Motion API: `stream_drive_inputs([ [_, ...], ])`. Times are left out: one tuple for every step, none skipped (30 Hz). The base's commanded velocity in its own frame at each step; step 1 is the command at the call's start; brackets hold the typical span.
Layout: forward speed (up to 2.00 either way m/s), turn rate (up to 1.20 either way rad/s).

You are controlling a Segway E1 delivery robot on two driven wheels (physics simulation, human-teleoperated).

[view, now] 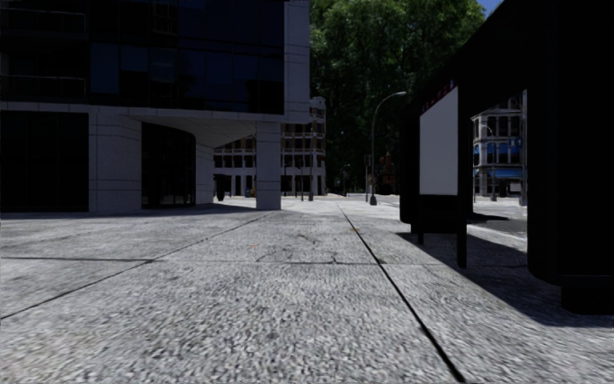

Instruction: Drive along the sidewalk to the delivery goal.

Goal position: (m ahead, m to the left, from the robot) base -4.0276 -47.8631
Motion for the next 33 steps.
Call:
stream_drive_inputs([
  [1.99,-0.03],
  [1.99,-0.01],
  [1.99,-0.01],
  [1.99,0.0],
  [1.99,0.0],
  [1.99,0.0],
  [1.99,0.0],
  [1.99,0.0],
  [1.99,0.0],
  [1.99,0.0],
  [1.99,0.0],
  [1.99,0.0],
  [1.99,0.0],
  [1.99,0.0],
  [1.99,0.0],
  [1.99,0.0],
  [1.99,0.0],
  [1.99,0.0],
  [1.99,0.0],
  [1.99,0.0],
  [1.99,0.0],
  [1.99,0.0],
  [1.99,0.0],
  [1.99,0.0],
  [1.99,0.0],
  [1.99,-0.13],
  [1.99,-0.39],
  [1.99,-0.67],
  [1.99,-0.67],
  [1.99,-0.82],
  [1.99,-0.86],
  [1.99,-0.07],
  [1.99,-0.07],
])
